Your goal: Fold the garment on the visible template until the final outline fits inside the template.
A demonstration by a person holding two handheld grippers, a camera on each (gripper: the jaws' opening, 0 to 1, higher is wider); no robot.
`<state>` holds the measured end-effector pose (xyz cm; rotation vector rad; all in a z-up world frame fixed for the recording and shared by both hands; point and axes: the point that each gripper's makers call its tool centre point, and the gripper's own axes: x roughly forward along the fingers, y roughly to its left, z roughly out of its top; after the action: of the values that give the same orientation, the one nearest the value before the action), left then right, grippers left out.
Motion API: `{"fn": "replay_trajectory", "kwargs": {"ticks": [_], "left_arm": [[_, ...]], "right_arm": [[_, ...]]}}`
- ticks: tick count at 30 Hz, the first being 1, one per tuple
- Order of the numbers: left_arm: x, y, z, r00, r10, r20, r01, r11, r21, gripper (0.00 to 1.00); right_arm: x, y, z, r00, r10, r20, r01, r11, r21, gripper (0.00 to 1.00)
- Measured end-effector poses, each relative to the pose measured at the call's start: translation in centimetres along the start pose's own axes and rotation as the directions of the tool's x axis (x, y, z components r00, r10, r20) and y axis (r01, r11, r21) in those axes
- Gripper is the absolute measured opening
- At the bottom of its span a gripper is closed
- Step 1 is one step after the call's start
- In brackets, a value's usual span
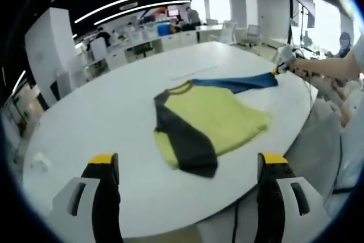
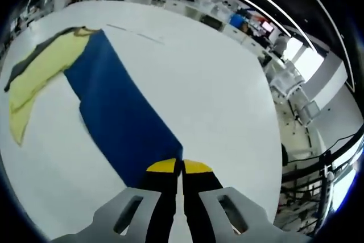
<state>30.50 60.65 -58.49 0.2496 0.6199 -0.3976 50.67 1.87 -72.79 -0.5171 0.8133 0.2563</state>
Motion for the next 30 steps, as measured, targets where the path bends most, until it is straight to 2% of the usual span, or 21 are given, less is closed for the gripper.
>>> {"fn": "replay_trajectory", "kwargs": {"ticks": [30], "left_arm": [[0.4, -0.2, -0.2, 0.999, 0.007, -0.033, -0.007, 1.0, -0.002, 0.97]], "right_arm": [[2.8, -2.5, -0.7, 0.999, -0.022, -0.049, 0.021, 1.0, -0.01, 0.03]]}}
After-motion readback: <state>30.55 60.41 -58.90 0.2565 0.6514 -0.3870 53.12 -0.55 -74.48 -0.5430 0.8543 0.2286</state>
